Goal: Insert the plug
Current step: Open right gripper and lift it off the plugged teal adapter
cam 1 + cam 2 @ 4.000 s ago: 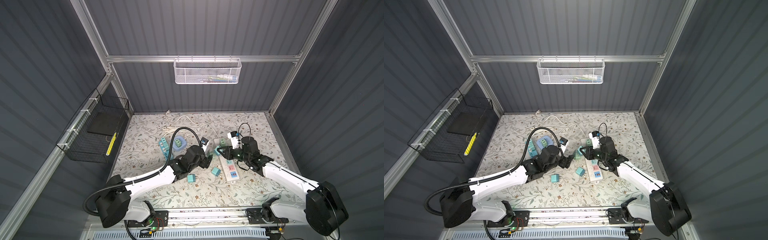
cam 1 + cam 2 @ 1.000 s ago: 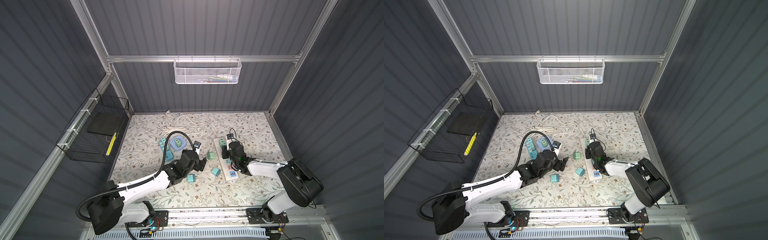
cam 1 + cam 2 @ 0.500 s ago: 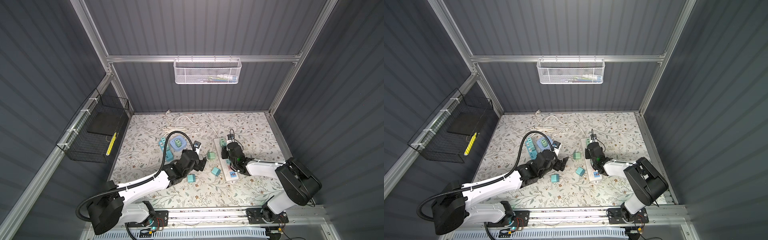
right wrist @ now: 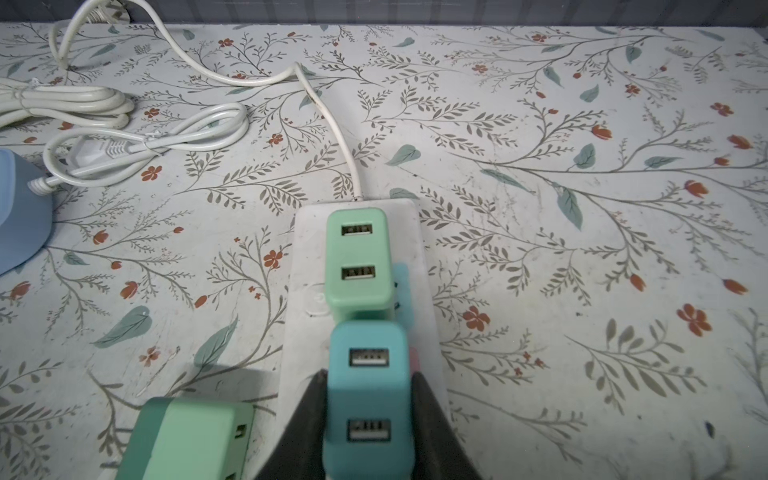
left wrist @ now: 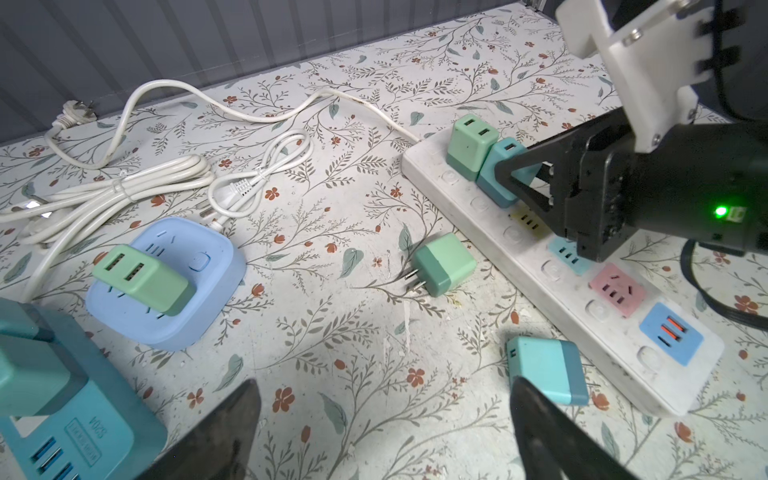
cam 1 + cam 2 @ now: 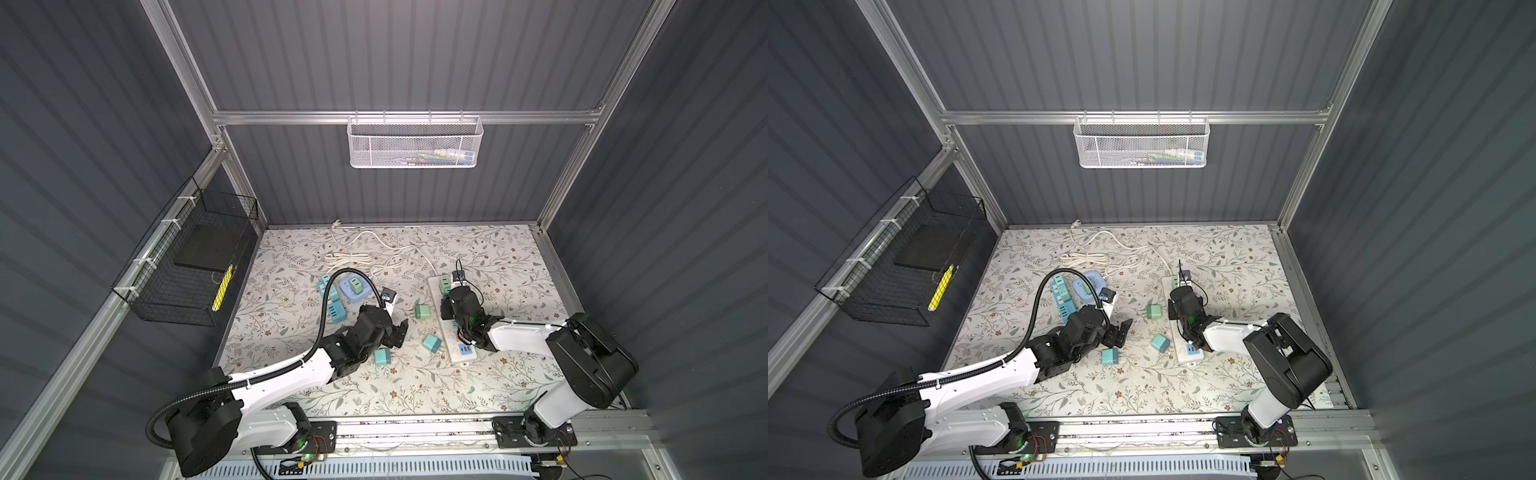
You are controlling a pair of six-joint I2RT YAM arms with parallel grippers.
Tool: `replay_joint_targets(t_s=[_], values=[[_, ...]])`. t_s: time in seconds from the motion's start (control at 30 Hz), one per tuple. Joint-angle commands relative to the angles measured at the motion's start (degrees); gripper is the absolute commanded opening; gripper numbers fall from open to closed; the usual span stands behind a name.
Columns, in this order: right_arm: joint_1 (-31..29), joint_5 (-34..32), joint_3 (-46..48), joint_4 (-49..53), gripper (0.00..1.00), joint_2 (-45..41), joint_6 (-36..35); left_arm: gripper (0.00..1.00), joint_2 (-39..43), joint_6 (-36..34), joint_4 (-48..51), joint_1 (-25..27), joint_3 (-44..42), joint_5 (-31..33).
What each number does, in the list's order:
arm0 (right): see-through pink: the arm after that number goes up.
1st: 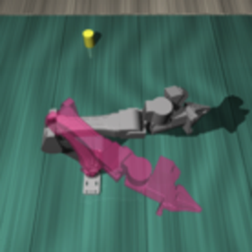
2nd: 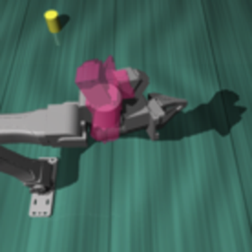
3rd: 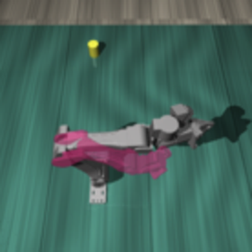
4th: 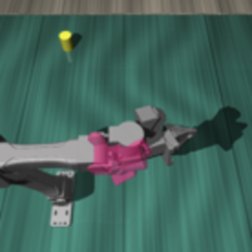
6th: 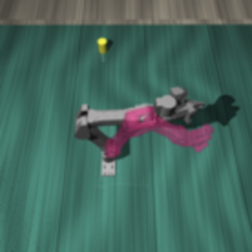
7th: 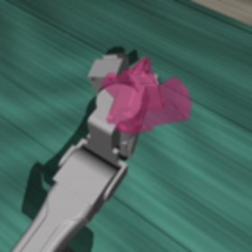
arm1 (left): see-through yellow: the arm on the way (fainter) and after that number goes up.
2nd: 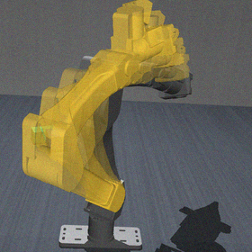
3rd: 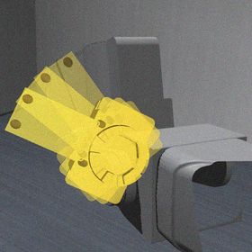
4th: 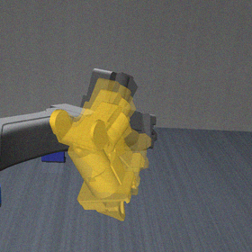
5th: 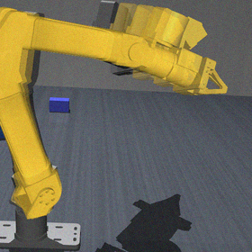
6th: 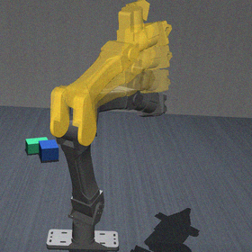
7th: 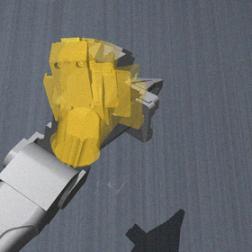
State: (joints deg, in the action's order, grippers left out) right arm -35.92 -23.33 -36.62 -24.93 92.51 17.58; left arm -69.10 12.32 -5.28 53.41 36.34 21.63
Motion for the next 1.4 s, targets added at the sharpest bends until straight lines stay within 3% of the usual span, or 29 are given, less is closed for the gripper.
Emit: replay_joint_targets(t_s=[0.0,0.27,0.6,0.73,0.93,1.37], values=[[-2.2,3.6,1.2,9.9,0.22,4.6,1.7,0.93,2.5,0.6,-0.7,-0.4,-0.8,-0.3],[-2.3,3.5,-0.6,11.3,0.26,4.2,3.2,0.93,5.6,0.8,0.5,-0.3,-1.6,0.0],[-2.0,4.6,-13.2,23.2,0.65,-4.2,-0.6,0.96,11.1,2.4,4.5,-0.4,-1.2,0.7],[-0.6,4.2,-15.3,25.7,0.68,-5.4,-2.2,0.97,12.2,3.3,5.7,-0.4,-1.1,0.8],[5.2,10.4,-16.3,28.0,0.67,-5.6,-1.3,0.97,11.6,4.4,7.4,-0.4,-0.4,0.6],[8.2,8.9,-11.9,26.1,0.63,0.3,0.8,0.97,9.1,5.1,7.5,-0.4,0.9,-0.2]])
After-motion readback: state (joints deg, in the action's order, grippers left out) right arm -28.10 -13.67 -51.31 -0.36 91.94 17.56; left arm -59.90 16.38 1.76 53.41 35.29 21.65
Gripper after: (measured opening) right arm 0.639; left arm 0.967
